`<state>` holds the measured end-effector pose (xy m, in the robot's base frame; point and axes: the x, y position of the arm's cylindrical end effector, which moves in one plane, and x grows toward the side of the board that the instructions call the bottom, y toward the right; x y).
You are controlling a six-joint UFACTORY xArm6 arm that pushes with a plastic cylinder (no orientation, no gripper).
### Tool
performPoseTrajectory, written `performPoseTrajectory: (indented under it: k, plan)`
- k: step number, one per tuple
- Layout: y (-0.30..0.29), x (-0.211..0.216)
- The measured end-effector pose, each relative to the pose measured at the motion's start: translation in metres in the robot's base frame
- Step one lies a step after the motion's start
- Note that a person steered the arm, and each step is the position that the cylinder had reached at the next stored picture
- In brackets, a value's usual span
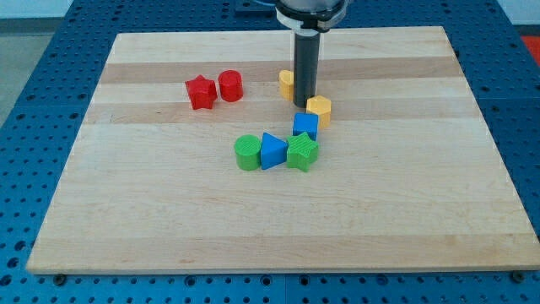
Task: Push the red circle along with red star towards the center left
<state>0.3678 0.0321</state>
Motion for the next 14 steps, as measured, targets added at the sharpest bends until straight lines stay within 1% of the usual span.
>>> performPoseTrajectory:
  k: [1, 3, 4, 5, 8, 11, 12, 13, 14]
  plan:
    - [-0.037, -0.034]
    - [-0.054, -0.034]
    - [-0.073, -0.036]
    - [-0.096, -0.056]
    - [-0.154, -0.046]
    - [-0.207, -0.018]
    - [-0.209, -0.013]
    - [-0.168, -0.049]
    - [-0.111, -0.048]
